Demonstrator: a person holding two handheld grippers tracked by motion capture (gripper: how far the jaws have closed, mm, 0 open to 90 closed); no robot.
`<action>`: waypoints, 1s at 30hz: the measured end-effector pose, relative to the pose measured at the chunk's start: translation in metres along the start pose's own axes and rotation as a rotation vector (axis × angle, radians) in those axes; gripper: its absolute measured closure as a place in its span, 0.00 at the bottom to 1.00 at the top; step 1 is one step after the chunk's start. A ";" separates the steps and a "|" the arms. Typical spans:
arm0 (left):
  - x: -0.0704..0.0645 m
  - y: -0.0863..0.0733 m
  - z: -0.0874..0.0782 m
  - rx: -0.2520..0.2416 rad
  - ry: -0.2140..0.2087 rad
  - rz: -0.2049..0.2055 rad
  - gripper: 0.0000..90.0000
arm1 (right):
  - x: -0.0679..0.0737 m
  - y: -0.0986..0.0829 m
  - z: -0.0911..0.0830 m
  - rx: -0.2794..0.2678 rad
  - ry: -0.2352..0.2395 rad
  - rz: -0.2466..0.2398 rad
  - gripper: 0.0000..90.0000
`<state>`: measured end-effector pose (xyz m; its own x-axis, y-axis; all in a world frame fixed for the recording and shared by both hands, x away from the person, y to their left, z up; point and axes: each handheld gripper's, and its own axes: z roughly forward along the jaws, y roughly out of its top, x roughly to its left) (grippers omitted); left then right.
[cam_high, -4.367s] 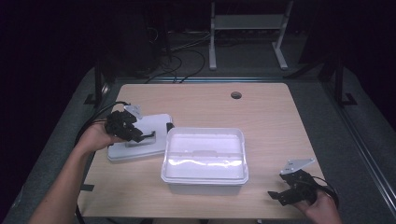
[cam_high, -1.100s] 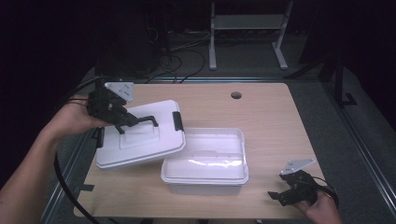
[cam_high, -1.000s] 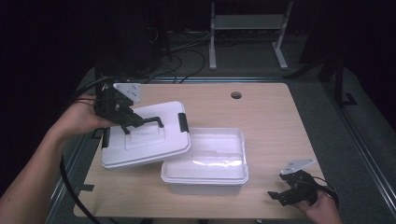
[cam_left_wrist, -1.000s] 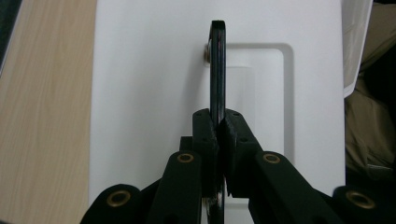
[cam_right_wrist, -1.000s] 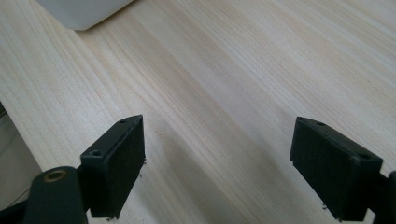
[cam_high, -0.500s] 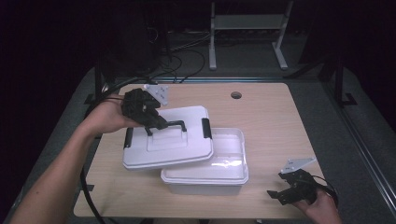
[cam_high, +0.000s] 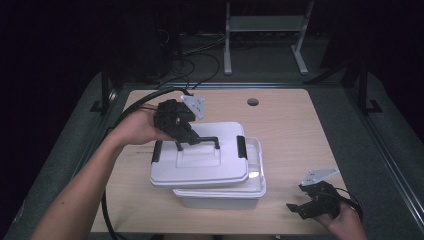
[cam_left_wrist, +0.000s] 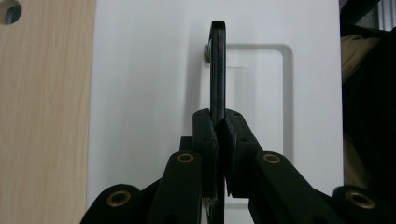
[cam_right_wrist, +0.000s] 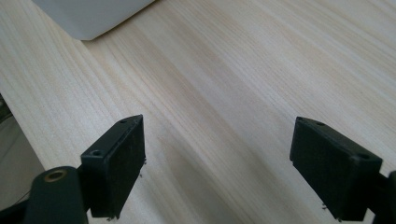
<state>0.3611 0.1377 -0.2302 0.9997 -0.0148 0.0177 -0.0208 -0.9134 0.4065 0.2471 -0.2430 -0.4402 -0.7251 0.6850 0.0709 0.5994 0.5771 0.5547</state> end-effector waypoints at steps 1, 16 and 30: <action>0.000 0.003 0.002 0.001 -0.001 0.003 0.94 | 0.000 0.000 0.000 -0.001 -0.001 -0.002 0.20; -0.001 0.026 0.033 0.017 -0.048 0.035 0.94 | 0.002 0.000 -0.002 -0.003 -0.003 -0.006 0.20; -0.002 0.035 0.049 0.036 -0.066 0.027 0.94 | 0.002 0.001 -0.002 -0.008 -0.001 -0.011 0.20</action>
<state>0.3593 0.0857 -0.2612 0.9973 -0.0658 -0.0324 -0.0489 -0.9262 0.3738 0.2452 -0.2421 -0.4379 -0.7311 0.6793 0.0643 0.5892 0.5809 0.5616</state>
